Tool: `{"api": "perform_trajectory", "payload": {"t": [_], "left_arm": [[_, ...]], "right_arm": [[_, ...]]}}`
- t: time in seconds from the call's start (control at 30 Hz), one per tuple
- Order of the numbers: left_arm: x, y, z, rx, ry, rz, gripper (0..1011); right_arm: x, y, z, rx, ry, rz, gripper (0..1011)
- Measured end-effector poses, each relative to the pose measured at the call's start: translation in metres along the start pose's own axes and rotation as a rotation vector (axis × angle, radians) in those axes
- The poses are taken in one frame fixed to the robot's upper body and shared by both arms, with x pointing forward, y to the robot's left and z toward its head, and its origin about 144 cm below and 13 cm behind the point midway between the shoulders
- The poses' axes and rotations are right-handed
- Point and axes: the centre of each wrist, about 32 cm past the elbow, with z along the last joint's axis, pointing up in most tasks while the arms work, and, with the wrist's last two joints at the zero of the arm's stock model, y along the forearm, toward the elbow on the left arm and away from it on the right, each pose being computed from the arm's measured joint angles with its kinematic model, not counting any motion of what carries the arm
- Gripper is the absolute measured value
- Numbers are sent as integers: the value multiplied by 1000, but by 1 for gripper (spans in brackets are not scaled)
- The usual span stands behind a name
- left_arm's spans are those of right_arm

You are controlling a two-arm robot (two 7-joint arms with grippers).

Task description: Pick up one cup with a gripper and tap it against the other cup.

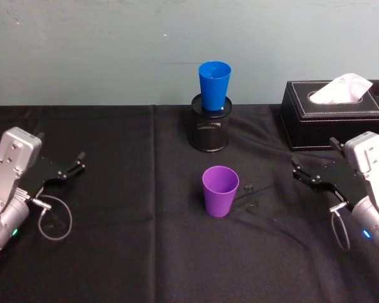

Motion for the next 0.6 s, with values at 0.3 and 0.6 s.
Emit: {"api": "perform_trajectory", "payload": {"t": [0.3,0.6], "left_arm": [[0,0,0,0,0,0,1000],[0,0,0,0,0,0,1000]], "right_arm": [[0,0,0,0,0,0,1003],[0,0,0,0,0,0,1003]]}}
